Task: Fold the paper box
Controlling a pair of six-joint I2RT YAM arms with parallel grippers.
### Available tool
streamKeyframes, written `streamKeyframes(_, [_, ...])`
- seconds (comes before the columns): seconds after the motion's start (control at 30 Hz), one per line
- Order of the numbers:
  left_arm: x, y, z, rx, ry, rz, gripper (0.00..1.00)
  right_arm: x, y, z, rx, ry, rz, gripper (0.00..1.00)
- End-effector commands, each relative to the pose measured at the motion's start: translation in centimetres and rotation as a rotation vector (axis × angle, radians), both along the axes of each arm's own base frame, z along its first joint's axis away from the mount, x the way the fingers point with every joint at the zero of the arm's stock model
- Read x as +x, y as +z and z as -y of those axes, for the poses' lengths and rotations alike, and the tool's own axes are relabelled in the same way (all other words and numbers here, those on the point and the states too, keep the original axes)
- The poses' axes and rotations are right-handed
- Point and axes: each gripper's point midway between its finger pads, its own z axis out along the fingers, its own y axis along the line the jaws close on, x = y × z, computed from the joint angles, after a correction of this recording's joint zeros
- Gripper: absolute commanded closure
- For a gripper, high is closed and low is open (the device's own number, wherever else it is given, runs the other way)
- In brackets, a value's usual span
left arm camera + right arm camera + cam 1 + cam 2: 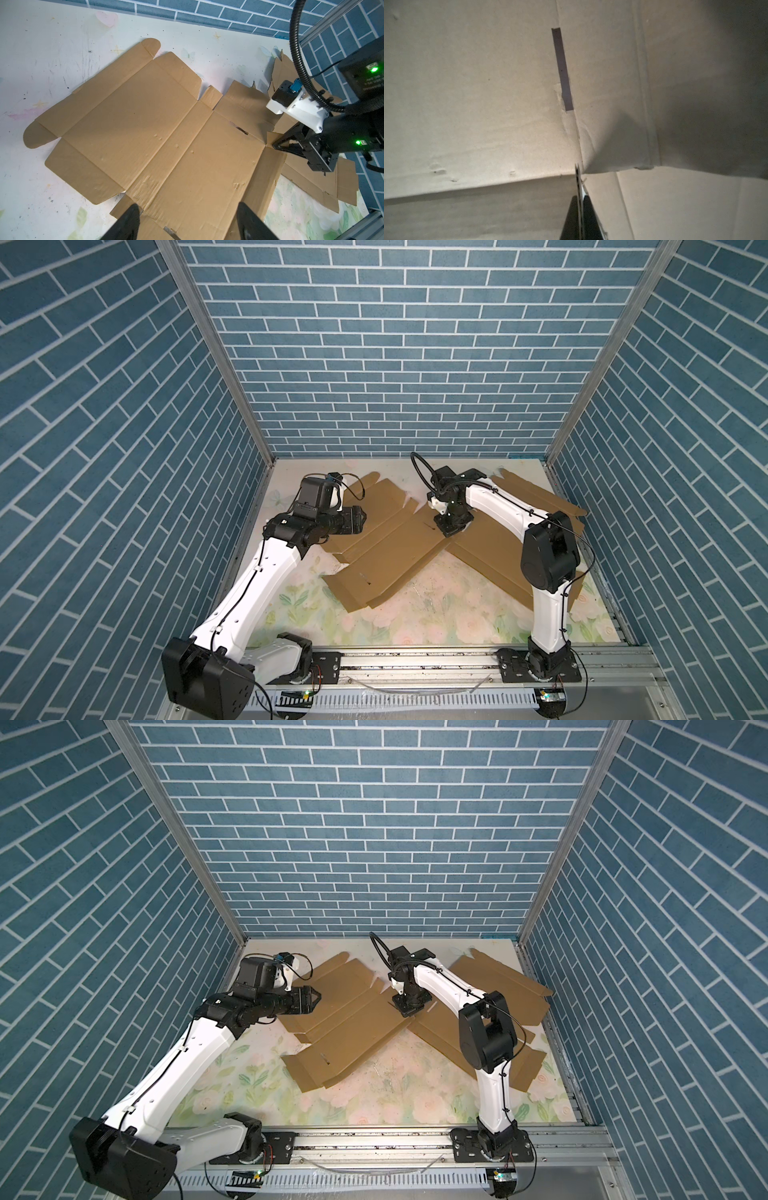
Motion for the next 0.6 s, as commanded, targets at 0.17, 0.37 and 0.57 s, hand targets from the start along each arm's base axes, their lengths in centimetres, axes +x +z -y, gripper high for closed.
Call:
streamKeyframes(0.17, [-0.4, -3.2, 1.4, -0.028, -0.066, -0.063, 0.26, 5.8, 5.1, -3.9, 0.135, 0.214, 0.23, 0.95])
streamKeyframes(0.37, [0.0, -6.7, 1.3, -0.005, -0.051, -0.117, 0.26, 9.9, 3.3, -2.4, 0.123, -0.077, 0.194, 0.64])
streamKeyframes(0.57, [2.0, -8.2, 0.8, 0.041, -0.011, -0.097, 0.27, 6.4, 3.6, -2.3, 0.38, -0.546, 0.129, 0.47])
